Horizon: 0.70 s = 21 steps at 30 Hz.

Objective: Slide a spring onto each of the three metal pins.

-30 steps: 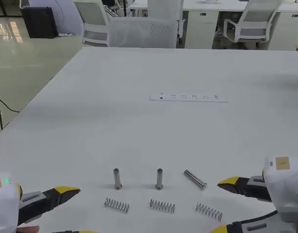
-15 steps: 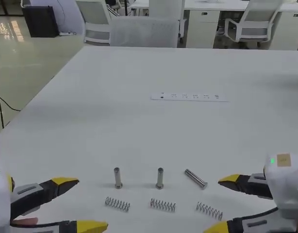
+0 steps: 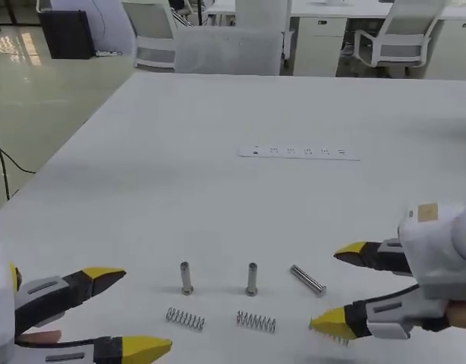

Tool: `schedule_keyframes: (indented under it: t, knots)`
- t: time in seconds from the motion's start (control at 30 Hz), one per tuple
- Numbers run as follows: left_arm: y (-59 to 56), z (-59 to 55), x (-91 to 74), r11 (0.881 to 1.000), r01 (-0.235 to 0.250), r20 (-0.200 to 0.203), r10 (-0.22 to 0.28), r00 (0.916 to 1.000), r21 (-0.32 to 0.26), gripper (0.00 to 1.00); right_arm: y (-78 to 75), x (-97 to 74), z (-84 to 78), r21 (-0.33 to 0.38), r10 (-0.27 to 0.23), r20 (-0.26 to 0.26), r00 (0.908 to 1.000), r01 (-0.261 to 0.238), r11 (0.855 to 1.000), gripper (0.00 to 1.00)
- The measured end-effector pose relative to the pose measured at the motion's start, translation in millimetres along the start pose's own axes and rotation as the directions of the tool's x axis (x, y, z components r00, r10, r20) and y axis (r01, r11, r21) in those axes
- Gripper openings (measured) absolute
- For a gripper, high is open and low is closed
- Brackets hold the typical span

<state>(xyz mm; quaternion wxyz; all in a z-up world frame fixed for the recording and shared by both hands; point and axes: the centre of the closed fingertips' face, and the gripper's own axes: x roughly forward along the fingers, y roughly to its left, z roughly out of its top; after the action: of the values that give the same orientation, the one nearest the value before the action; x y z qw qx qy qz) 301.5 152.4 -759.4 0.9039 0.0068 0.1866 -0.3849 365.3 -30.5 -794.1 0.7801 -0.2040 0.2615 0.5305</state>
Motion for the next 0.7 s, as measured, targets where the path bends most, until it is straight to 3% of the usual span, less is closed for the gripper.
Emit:
schedule_keyframes:
  t: [0.23,0.43,0.7]
  knots:
    - [-0.9,5.9,-0.9,1.000,0.000,0.008,0.000,1.0000,0.016,0.68,-19.1,12.9,8.7,-0.044,-0.019,-0.062,0.9979,0.016,0.999,0.58]
    - [-1.7,7.8,-0.7,1.000,0.001,0.009,-0.001,1.0000,0.023,0.68,-28.5,22.7,8.2,-0.036,-0.022,-0.107,0.9941,0.019,0.999,0.52]
    - [-5.0,8.7,0.8,1.000,0.009,0.007,-0.010,0.9999,0.028,0.68,-36.1,39.7,-1.7,-0.013,-0.027,-0.198,0.9798,0.025,1.000,0.41]
